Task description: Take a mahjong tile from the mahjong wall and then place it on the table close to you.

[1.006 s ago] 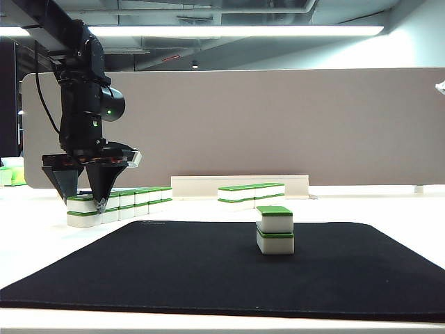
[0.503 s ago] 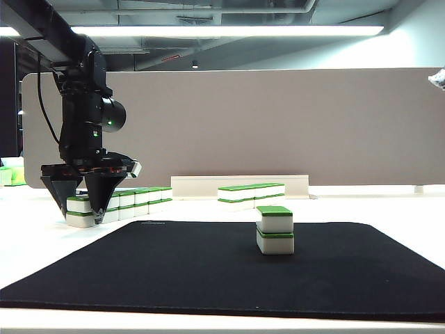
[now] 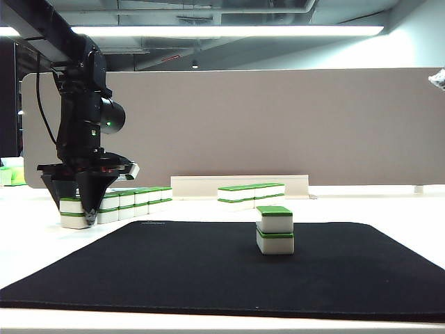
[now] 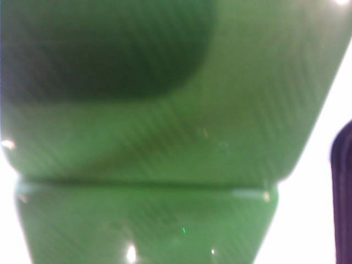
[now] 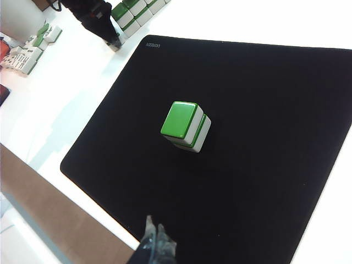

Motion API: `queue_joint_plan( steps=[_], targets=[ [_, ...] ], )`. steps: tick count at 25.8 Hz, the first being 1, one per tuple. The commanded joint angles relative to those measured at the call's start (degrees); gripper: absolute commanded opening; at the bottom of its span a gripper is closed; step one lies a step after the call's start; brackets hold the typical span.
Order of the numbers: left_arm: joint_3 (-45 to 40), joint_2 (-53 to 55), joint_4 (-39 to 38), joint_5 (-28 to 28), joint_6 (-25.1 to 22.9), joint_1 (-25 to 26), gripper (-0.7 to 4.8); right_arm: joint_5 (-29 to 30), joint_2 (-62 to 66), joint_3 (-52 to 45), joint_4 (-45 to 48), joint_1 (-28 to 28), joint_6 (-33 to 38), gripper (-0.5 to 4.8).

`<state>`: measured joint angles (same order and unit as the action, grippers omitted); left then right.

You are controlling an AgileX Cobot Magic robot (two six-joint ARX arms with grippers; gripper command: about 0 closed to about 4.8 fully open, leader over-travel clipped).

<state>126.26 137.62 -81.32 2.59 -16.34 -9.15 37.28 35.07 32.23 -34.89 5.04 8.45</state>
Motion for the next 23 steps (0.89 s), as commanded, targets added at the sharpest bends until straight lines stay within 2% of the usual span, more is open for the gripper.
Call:
queue_joint_plan(
  steps=[1,5,7,12,15,17,23],
  targets=[
    [0.07,-0.39,-0.81,0.42,0.79,-0.11,1.22,0.15,-0.09,0.39,0.9,0.0,-0.13,-0.01],
    [0.17,-2.25,-0.81,0.44,0.94,-0.11,1.22,0.15,-0.09,0.39,0.87,0.0,-0.13,-0.01],
    [0.57,-3.85,-0.83,0.66,2.8,-0.11,1.22,0.15,-0.09,0.39,0.9,0.0,-0.13,-0.01],
    [0.79,-7.28,-0.85,7.82,3.34,-0.85,1.22,0.15,-0.09,0.39,0.9,0.0,-0.13,-0.01],
    [0.79,-8.44,-0.87,8.72,3.26,-2.4,1.22,0.13,-0.07,0.39,0.9,0.0,-0.13,-0.01],
    [0.79,-9.07,-0.87,8.83,2.36,-4.17,1.22,0.13,-0.04,0.39,0.9,0.0,-0.13,-0.01],
    [0.72,-9.22,-0.87,7.52,-4.96,-10.8,1.22,-0.09,-0.04,0.39,0.9,0.0,-0.15,-0.01]
  ],
)
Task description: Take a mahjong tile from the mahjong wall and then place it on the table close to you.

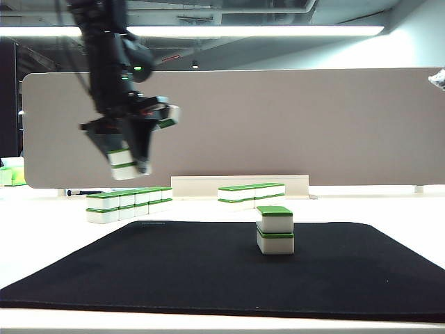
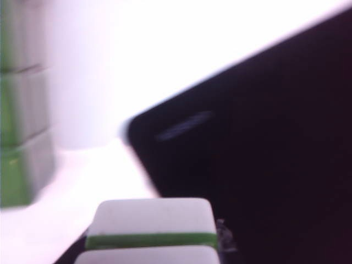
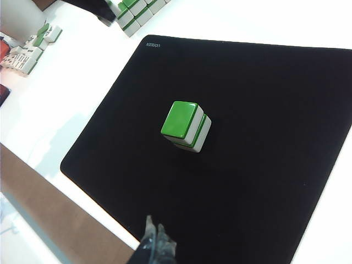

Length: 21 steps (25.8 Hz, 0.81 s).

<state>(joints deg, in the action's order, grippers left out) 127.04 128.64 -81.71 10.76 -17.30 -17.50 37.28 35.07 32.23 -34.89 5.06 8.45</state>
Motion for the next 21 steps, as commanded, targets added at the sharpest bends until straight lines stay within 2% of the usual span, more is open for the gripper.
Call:
queue_joint_plan(
  steps=[1,4,7,10,15,21],
  targets=[
    [-0.07,-0.24,-0.48,-2.16,-5.38,-3.93,1.22,-0.09,-0.04,0.39,0.9,-0.02,-0.15,-0.01],
    [-0.07,-0.24,-0.48,-5.64,-8.33,-7.63,1.22,-0.09,-0.04,0.39,0.9,-0.02,-0.15,-0.01],
    [-0.07,-0.2,-0.46,-5.6,-14.29,-14.12,1.22,-0.09,-0.02,0.39,0.94,-0.02,-0.15,-0.01],
    [-0.15,-0.2,-0.46,-5.57,-17.09,-17.62,1.22,-0.09,-0.04,0.39,0.94,-0.04,-0.15,-0.01],
    [-2.71,-0.17,-0.44,-5.6,-18.86,-22.45,1.2,-0.07,-0.04,0.39,0.87,-0.04,-0.15,-0.01],
    [-11.96,-0.17,2.58,-5.6,-19.34,-23.19,1.19,-0.04,-0.04,0.39,0.87,-0.02,-0.15,-0.01]
  ],
)
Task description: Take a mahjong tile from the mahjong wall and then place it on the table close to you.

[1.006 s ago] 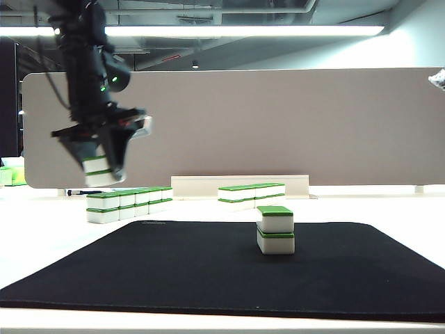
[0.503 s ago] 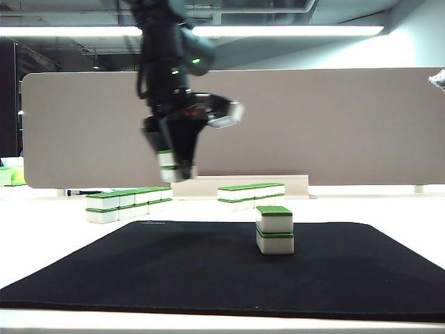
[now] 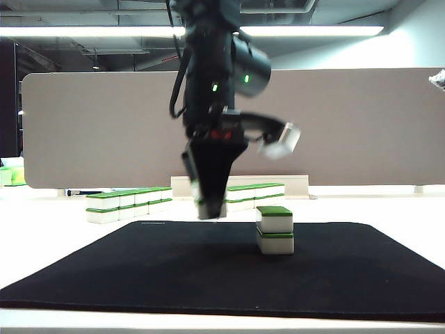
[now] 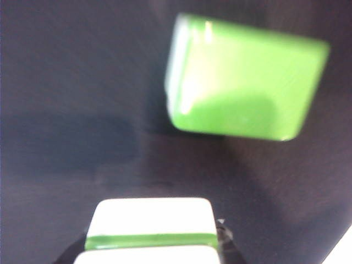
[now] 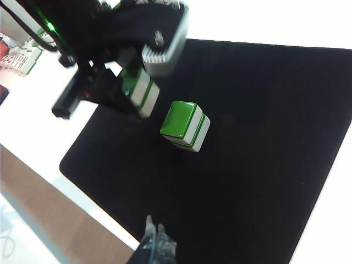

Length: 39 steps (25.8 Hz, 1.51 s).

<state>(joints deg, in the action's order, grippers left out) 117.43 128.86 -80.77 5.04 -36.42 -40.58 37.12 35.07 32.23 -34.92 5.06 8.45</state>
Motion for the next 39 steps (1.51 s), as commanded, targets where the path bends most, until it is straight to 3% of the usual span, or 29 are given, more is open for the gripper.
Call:
queue_joint_plan(
  steps=[1,4,17,29,34,37,39],
  targets=[
    [-2.84,-0.39,2.25,0.2,-0.22,-0.13,1.19,0.09,-0.04,0.39,0.92,-0.02,-0.13,-0.01],
    [-3.17,-0.39,5.84,1.46,-0.37,-0.79,1.14,0.11,-0.04,0.39,0.87,-0.02,-0.15,-0.01],
    [-3.19,2.47,3.5,6.51,-2.58,-2.23,1.16,0.11,-0.09,0.39,0.85,-0.02,-0.13,-0.01],
    [-3.19,4.11,7.67,-5.07,-2.14,-2.25,1.15,0.13,-0.09,0.39,0.87,-0.02,-0.13,-0.01],
    [-3.17,4.11,7.85,-4.15,-1.88,-2.25,1.16,0.13,-0.09,0.39,0.87,-0.02,-0.13,-0.01],
    [-3.17,4.11,7.56,-0.72,-0.09,-2.25,1.34,0.13,-0.09,0.39,0.85,-0.02,-0.13,-0.01],
    [-3.17,4.11,7.56,-0.72,0.5,-2.29,2.4,0.13,-0.09,0.39,0.85,-0.02,-0.13,-0.01]
  ],
)
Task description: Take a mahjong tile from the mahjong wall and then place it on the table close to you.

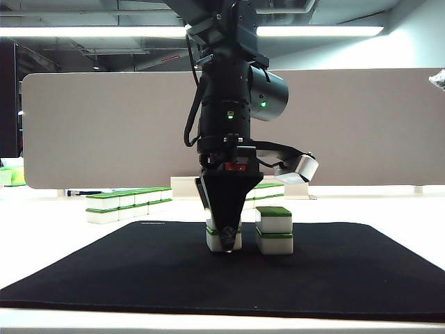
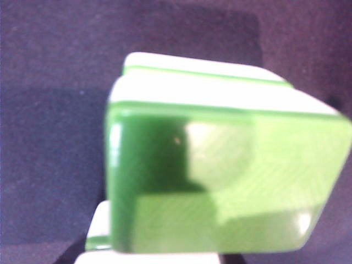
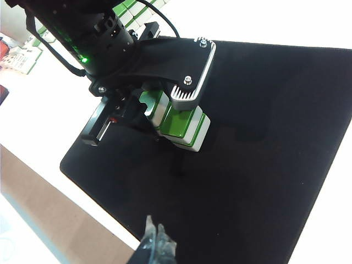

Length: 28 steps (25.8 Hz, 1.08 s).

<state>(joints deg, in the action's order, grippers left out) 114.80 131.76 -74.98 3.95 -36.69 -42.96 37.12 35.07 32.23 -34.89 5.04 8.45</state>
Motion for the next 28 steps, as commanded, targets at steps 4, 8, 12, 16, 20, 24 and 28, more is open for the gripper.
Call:
queue_joint_plan(
  steps=[4,8,12,16,20,24,28],
  targets=[
    [-0.57,1.2,0.92,0.37,2.91,-0.11,2.59,0.13,-0.09,0.39,0.85,-0.02,-0.13,-0.01],
    [-0.52,1.2,-1.18,0.37,2.89,-1.27,2.88,0.11,-0.09,0.39,0.85,-0.02,-0.13,-0.01],
    [-0.26,0.94,-1.29,0.39,2.91,-1.64,2.88,0.13,-0.09,0.39,0.83,-0.02,-0.13,-0.01],
    [-0.26,0.83,-2.69,3.89,3.08,-1.68,2.88,0.13,-0.09,0.39,0.85,-0.02,-0.13,-0.01],
    [-0.26,0.74,-2.62,3.85,3.06,-2.01,2.88,0.13,-0.09,0.39,0.83,0.0,-0.13,-0.01],
    [-0.24,0.7,-2.45,3.78,3.06,-1.99,4.04,0.13,-0.09,0.39,0.85,0.0,-0.13,-0.01],
    [0.61,0.68,-2.49,2.01,3.06,-1.97,4.04,0.13,-0.09,0.39,0.83,0.0,-0.13,-0.01]
  ],
)
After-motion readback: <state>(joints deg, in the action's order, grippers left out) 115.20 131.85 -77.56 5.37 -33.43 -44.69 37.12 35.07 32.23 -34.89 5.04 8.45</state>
